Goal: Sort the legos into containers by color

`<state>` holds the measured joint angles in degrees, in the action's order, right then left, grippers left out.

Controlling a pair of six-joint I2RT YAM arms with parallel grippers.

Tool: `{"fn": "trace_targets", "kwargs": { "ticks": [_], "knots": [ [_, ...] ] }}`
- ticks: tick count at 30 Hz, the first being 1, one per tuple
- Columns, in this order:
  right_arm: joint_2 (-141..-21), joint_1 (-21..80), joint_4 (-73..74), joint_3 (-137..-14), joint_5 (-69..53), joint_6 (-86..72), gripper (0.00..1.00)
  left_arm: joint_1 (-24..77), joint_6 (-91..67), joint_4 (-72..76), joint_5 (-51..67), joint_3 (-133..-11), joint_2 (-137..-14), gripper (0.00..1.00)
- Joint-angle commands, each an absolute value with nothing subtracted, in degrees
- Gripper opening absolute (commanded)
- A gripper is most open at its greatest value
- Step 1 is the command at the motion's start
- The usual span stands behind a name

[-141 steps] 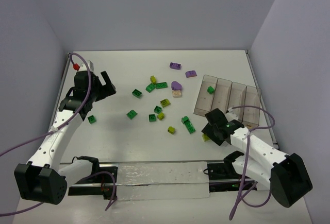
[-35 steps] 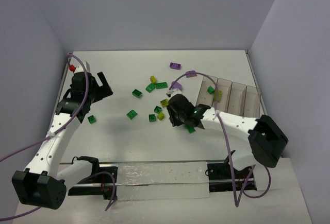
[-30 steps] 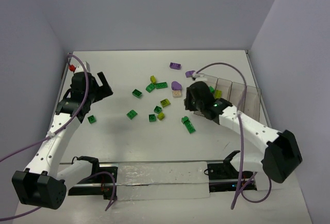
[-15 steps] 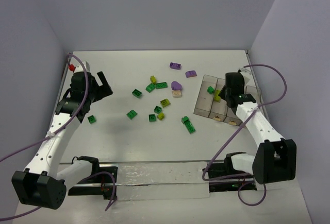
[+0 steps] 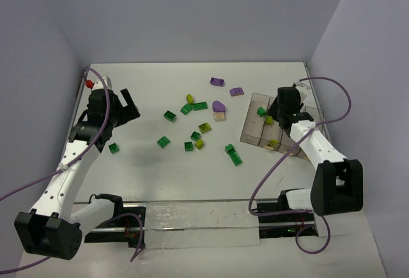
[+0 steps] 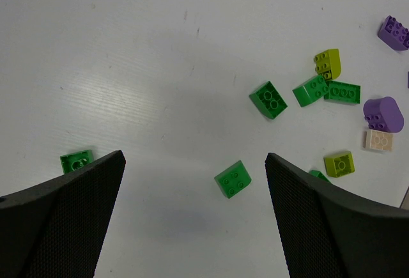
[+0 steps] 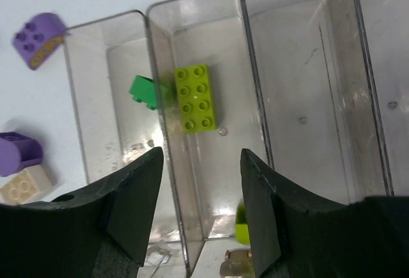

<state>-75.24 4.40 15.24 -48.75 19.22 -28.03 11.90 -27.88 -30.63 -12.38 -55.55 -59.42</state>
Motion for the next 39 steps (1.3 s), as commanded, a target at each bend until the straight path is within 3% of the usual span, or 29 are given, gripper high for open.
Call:
{"fn": "trace_targets", "kwargs": {
  "ticks": [1,9,17,21,30,39],
  "knots": [
    [-69.27,7.43,14.45,-52.42,19.69,-26.26,0.59,12.04,-27.95,-28.99,-11.78,-58.01,-59.29,0.99],
    [-72.42,29.43,16.17,-55.81,16.97,-24.19,0.62,12.04,-27.89,-29.21,-12.58,-58.27,-59.09,0.99],
    [-87.67,47.10,16.69,-61.49,8.54,-19.90,0.73,12.13,-27.16,-30.40,-13.70,-58.44,-58.19,0.99],
    [-93.72,48.61,17.84,-64.62,6.15,-17.70,0.77,12.13,-26.98,-30.54,-13.93,-58.45,-57.70,0.99],
    [-102.43,48.96,20.03,-69.14,6.19,-12.07,0.74,12.13,-26.98,-31.02,-13.80,-58.70,-57.47,0.99],
    [-105.73,48.84,19.08,-69.79,7.44,-11.01,0.63,12.16,-26.89,-31.20,-13.91,-59.06,-57.45,0.99]
  ]
}}
